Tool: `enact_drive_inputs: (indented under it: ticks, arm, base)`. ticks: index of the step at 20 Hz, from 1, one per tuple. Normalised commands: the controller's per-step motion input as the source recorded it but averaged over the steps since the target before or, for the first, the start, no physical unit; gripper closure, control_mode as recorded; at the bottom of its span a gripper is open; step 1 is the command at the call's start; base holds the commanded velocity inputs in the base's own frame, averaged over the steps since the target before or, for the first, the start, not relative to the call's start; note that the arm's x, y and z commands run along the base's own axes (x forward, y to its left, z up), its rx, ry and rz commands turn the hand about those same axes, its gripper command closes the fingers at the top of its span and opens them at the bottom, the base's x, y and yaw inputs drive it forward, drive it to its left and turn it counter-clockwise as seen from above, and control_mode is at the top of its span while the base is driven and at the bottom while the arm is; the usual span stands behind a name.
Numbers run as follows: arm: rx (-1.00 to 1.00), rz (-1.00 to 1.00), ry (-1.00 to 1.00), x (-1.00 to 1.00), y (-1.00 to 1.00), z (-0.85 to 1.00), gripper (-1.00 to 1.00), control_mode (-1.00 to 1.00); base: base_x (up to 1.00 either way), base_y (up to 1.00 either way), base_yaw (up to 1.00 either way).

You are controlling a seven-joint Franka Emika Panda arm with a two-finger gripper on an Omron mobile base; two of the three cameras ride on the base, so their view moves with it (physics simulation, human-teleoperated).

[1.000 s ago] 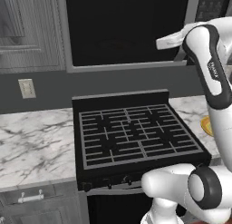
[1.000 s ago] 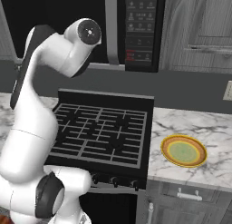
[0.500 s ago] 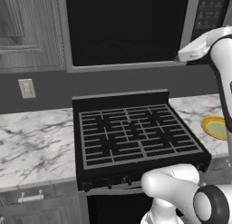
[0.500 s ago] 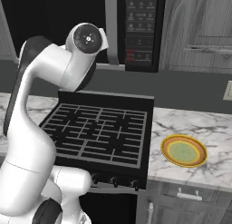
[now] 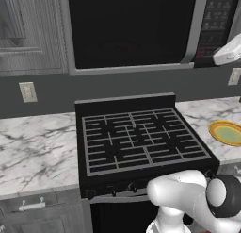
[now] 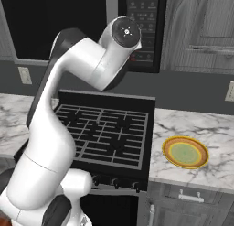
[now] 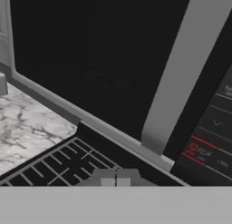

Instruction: Pick the shrimp from the counter and place it in the microwave. Then turn on the microwave.

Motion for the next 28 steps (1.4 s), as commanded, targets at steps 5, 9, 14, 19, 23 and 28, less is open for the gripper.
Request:
enact_drive_inputs:
  ticks: [5,9,14,19,23,28]
  arm:
    - [0.00,-0.05,0.04,0.01,-0.50,-0.28,1.00,-1.00]
    - [0.00,-0.07,0.04,0.07,-0.31,-0.30,1.00,-1.00]
    - [0.02,-0.01,0.00,0.08,-0.33,-0.25,1.00,-1.00]
    - [0.06,0.00,-0.12,0.22,-0.15,-0.12,1.00,-1.00]
    - [0.04,0.01,-0.16,0.22,-0.12,-0.11,1.00,-1.00]
    - [0.00,0.04,-0.22,0.04,-0.08,-0.02,1.00,-1.00]
  base:
    - [0.00,0.00,0.00]
    - [0.00,0.00,0.00]
    - [0.00,0.00,0.00]
    - [0.00,0.00,0.00]
    - [0.00,0.00,0.00]
    - [0.00,0.00,0.00]
